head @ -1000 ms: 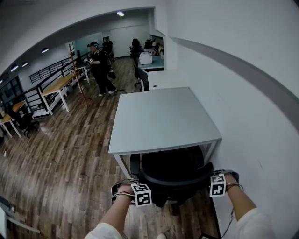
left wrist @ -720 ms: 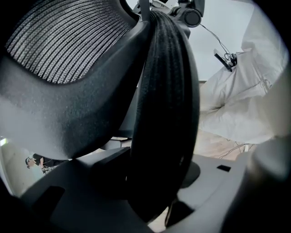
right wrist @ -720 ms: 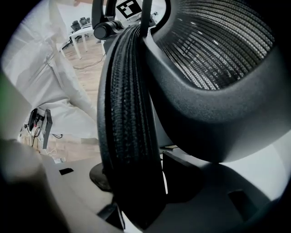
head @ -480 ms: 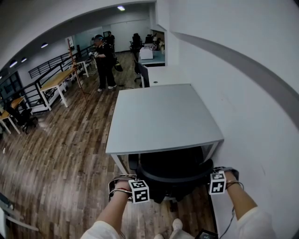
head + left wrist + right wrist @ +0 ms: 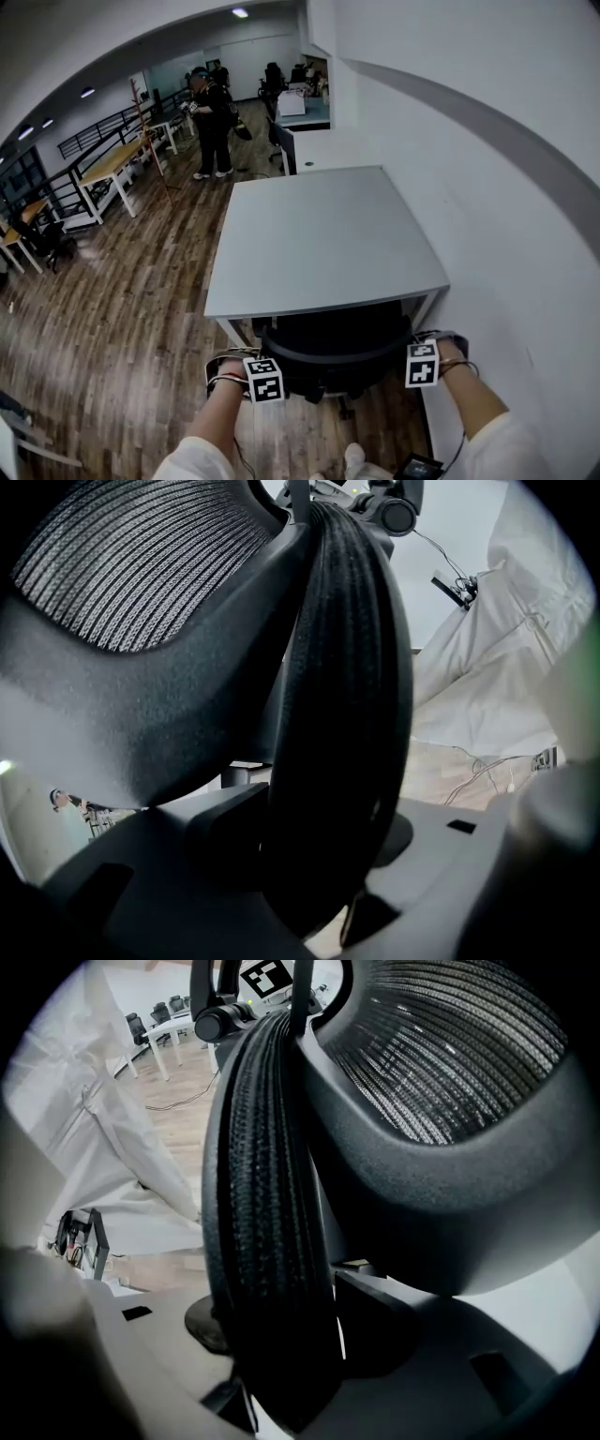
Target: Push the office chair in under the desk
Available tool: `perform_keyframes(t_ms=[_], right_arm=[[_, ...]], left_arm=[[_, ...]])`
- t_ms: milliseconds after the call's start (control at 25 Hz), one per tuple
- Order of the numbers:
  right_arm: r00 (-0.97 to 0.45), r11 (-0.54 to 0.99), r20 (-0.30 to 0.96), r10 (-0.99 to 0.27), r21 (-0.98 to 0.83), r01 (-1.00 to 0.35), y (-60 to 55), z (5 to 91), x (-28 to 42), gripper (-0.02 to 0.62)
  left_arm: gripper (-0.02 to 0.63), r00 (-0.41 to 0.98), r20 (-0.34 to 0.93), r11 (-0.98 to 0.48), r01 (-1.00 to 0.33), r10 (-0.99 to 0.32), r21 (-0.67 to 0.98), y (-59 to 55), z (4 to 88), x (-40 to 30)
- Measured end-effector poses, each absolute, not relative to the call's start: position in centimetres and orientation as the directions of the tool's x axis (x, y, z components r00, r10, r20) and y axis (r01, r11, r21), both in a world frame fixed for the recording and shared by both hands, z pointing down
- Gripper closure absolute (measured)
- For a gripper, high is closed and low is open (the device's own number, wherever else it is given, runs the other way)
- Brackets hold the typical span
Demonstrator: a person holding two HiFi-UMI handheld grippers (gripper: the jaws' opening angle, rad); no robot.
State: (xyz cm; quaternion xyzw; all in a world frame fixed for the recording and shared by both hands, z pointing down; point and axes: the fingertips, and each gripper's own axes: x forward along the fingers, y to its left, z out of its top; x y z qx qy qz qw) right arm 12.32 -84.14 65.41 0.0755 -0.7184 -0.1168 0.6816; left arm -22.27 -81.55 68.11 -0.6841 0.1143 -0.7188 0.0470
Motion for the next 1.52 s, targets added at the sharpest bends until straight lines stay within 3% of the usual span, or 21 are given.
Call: perform_keyframes(t_ms=[1520], right_arm=[[-0.076,0.956,0.959,-0.274,0.281,0.088,-97.7,63.5,11.4,0.353]], left_arm=[[0.403,-0.060,0.969,-0.958,-0.144,-0.242,-0.248,-93.6,65.7,-22.8]])
